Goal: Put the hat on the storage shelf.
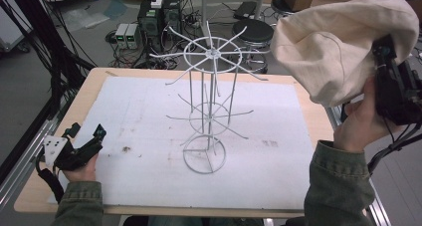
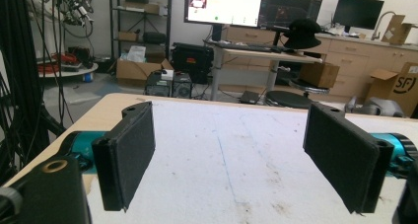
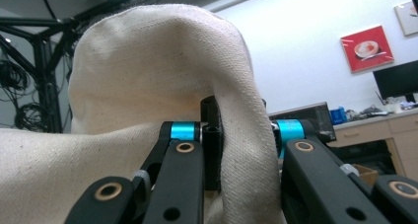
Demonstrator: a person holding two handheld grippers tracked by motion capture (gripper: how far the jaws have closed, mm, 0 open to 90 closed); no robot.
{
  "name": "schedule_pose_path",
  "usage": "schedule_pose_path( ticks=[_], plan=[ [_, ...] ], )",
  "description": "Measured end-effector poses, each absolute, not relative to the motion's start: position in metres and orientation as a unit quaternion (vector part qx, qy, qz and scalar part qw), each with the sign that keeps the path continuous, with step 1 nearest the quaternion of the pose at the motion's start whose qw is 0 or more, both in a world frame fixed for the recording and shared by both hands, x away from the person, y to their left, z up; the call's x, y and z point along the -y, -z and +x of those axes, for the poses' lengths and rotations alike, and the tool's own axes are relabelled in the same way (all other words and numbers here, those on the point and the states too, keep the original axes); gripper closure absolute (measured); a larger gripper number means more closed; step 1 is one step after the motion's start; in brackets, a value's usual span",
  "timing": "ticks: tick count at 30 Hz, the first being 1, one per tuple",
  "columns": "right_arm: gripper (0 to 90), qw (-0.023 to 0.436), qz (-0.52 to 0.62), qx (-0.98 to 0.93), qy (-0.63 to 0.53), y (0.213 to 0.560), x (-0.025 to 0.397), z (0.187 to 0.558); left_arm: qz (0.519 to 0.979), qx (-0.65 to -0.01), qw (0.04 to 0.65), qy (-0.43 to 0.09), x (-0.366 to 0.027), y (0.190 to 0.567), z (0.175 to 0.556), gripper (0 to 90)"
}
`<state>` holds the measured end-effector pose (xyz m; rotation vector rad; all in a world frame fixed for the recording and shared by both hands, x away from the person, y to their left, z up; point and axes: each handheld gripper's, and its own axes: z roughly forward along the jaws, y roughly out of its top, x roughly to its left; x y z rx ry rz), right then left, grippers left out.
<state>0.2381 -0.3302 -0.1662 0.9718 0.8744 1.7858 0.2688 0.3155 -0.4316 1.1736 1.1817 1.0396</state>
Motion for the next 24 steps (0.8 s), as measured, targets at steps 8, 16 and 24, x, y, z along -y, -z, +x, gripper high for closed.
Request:
schedule_pose_path(
  ticks=[8,16,24],
  plan=[
    [79.4,0.438,0.365,-0.360,-0.738,0.170,0.314,0.244,0.497,-0.500,0.556,-0.441,-0.315,0.432,0.269,20.2],
    [79.2,0.414,0.356,-0.377,-0.748,0.181,0.309,0.240,0.497,-0.500,0.556,-0.441,-0.316,0.432,0.269,20.2],
    [78.7,0.348,0.370,-0.415,-0.755,0.208,0.313,0.244,0.499,-0.499,0.555,-0.440,-0.315,0.432,0.269,20.2]
  ],
)
